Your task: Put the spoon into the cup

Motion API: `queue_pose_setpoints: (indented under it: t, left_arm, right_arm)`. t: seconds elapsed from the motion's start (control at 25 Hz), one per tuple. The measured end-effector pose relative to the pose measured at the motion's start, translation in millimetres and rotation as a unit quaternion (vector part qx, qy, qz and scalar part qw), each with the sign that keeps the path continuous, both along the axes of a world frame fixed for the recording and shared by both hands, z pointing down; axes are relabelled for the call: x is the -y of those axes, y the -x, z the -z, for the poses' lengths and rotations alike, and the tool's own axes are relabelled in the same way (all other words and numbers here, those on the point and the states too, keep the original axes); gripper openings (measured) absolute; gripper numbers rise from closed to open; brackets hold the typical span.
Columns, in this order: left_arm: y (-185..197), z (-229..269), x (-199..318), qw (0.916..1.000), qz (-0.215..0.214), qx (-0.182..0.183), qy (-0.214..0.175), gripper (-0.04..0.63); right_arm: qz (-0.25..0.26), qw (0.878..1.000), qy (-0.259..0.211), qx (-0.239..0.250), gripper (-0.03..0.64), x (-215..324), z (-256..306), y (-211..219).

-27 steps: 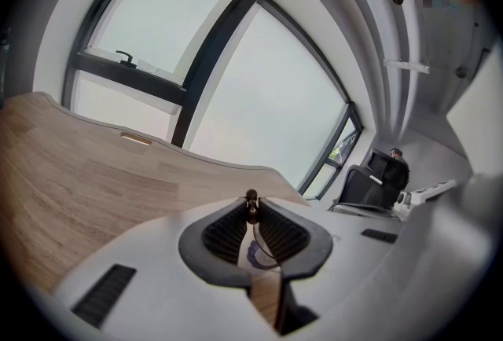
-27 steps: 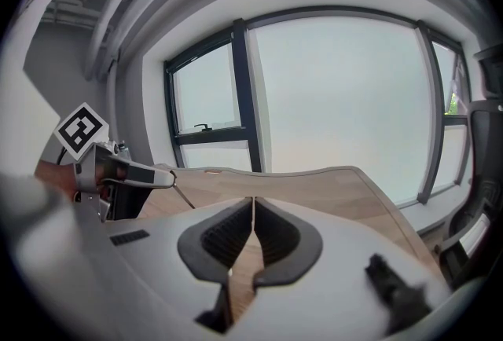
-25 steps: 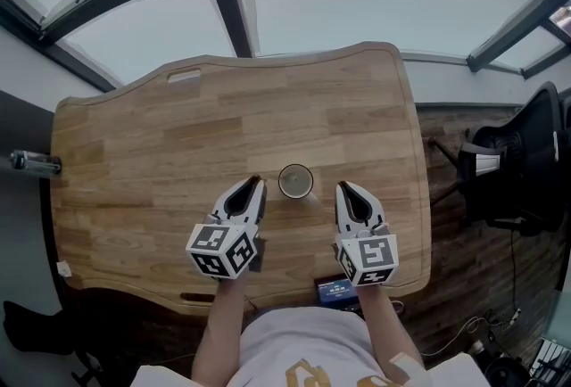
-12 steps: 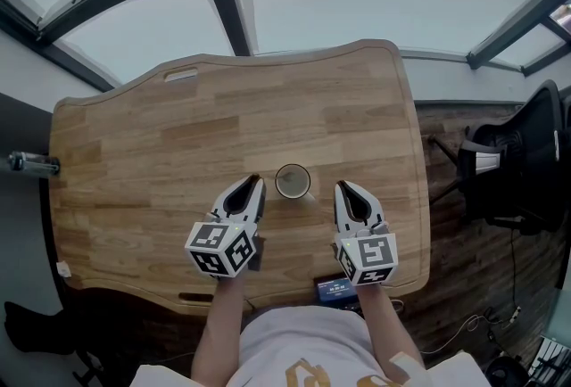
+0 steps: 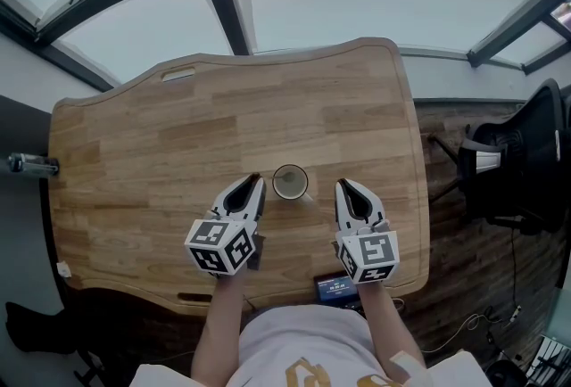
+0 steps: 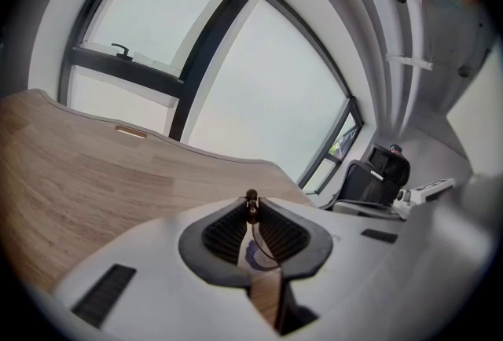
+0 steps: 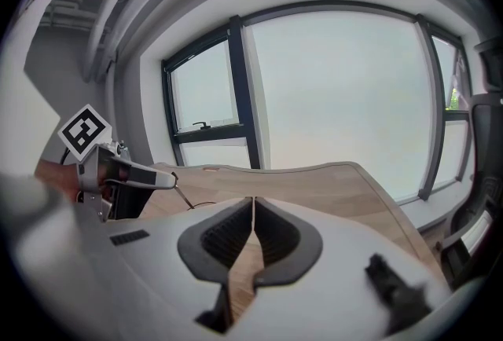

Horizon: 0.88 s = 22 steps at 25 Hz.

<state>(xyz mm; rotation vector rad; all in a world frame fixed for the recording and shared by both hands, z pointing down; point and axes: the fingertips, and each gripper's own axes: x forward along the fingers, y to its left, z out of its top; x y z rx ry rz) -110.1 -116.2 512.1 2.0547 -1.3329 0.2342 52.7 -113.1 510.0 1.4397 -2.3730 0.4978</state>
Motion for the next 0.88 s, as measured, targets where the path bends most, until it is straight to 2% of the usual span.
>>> queue_pose_setpoints:
  t: [0.88]
  left_arm:
    - [-7, -11, 2, 0.9998, -0.009, 0.005, 0.016, 0.052]
  right_arm:
    - [0.008, 1.000, 0.009, -0.001, 0.032, 4, -8, 0]
